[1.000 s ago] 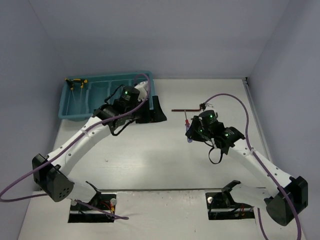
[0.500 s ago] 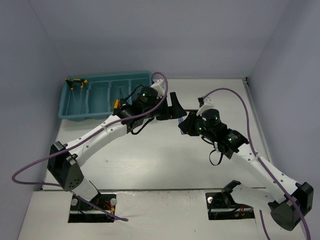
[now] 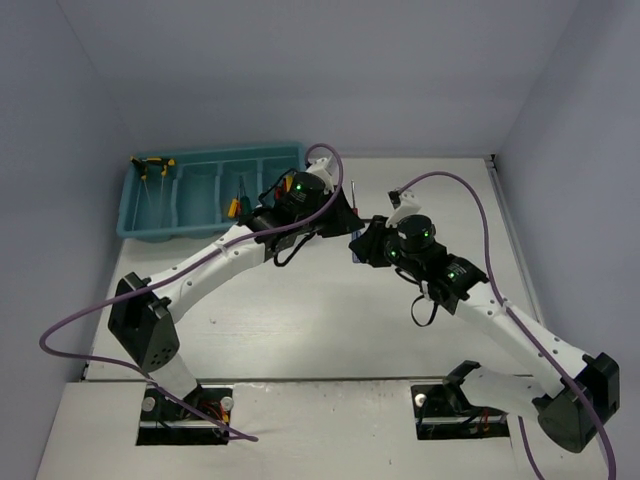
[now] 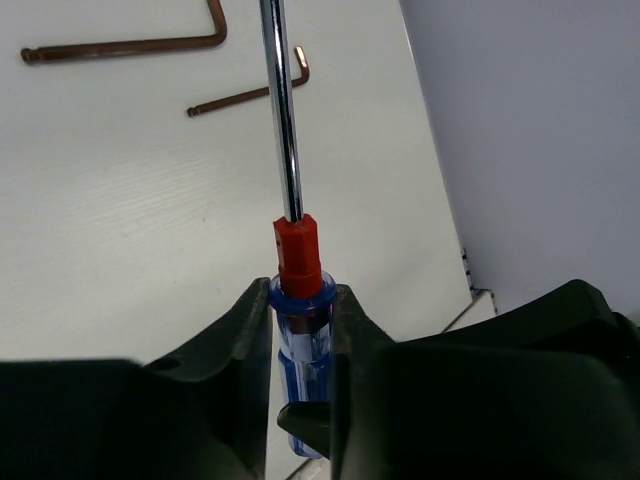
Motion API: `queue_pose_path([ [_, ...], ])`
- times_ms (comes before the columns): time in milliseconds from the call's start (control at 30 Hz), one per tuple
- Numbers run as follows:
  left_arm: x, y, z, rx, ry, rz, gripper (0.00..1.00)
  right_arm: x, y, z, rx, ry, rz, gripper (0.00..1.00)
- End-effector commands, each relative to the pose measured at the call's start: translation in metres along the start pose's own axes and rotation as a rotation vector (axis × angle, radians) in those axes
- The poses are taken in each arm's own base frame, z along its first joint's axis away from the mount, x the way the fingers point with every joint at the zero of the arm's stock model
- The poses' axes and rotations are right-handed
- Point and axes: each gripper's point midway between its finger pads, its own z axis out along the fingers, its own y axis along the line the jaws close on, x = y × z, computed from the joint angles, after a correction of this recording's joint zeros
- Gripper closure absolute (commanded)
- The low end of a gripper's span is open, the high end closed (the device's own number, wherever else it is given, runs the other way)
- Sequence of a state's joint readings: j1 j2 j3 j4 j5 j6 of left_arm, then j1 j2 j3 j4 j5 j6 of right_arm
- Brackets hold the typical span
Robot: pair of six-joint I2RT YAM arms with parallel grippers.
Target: Sort the tools into containers
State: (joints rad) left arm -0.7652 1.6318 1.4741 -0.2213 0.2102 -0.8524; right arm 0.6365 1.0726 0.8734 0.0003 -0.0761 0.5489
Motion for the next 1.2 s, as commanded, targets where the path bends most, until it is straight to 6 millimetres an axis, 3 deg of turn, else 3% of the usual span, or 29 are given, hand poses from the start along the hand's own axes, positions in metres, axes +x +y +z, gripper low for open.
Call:
queue_pose_path([
  [0, -0.033, -0.029, -0.014, 0.07, -0.097, 0.053, 1.0, -0.04, 0.031, 0.002, -0.099, -0.125, -0.018, 1.0],
  [67, -0.041, -0.019, -0.017, 0.049, -0.108, 0.062, 1.0, -0.04, 0.03, 0.005, -0.09, -0.123, -0.022, 0.96],
  [100, -0.045, -0.014, -0.019, 0.037, -0.113, 0.069, 1.0, -0.042, 0.029, 0.007, -0.083, -0.124, -0.027, 0.86],
  [167, -0.061, 0.005, -0.026, -0.015, -0.134, 0.112, 1.0, -0.043, 0.027, 0.009, -0.071, -0.128, -0.033, 0.53],
  [200, -0.067, 0.019, -0.031, -0.054, -0.133, 0.124, 1.0, -0.043, 0.026, 0.009, -0.065, -0.131, -0.034, 0.42],
  [267, -0.101, 0.061, -0.047, -0.155, -0.172, 0.137, 1.0, -0.042, 0.021, 0.008, -0.05, -0.131, -0.036, 0.31],
  [367, -0.136, 0.109, -0.07, -0.3, -0.176, 0.221, 1.0, -0.035, 0.009, 0.004, -0.006, -0.127, -0.04, 0.28],
  [467, -0.163, 0.161, -0.079, -0.431, -0.14, 0.271, 1.0, -0.026, -0.009, 0.001, 0.066, -0.113, -0.04, 0.28],
  [567, -0.174, 0.218, -0.074, -0.549, -0.055, 0.301, 1.0, -0.017, -0.025, -0.003, 0.128, -0.103, -0.031, 0.28],
  [667, -0.186, 0.257, -0.064, -0.636, -0.016, 0.328, 1.0, -0.005, -0.042, -0.006, 0.196, -0.08, -0.013, 0.28],
  [700, -0.19, 0.269, -0.057, -0.657, -0.005, 0.335, 1.0, -0.004, -0.046, -0.007, 0.214, -0.079, -0.003, 0.28],
  [733, -0.187, 0.293, -0.047, -0.694, 0.037, 0.332, 1.0, -0.002, -0.052, -0.008, 0.246, -0.077, 0.01, 0.28],
  [833, -0.194, 0.322, -0.037, -0.738, 0.073, 0.324, 0.81, 0.001, -0.072, -0.011, 0.347, -0.085, 0.05, 0.28],
  [967, -0.216, 0.319, -0.036, -0.731, 0.023, 0.345, 0.5, 0.003, -0.103, -0.015, 0.496, -0.092, 0.128, 0.33],
  [1067, -0.229, 0.297, -0.048, -0.707, -0.024, 0.369, 0.34, 0.001, -0.134, -0.007, 0.591, -0.076, 0.203, 0.34],
  [1167, -0.232, 0.284, -0.057, -0.69, -0.039, 0.381, 0.29, -0.007, -0.156, -0.002, 0.639, -0.075, 0.276, 0.35],
])
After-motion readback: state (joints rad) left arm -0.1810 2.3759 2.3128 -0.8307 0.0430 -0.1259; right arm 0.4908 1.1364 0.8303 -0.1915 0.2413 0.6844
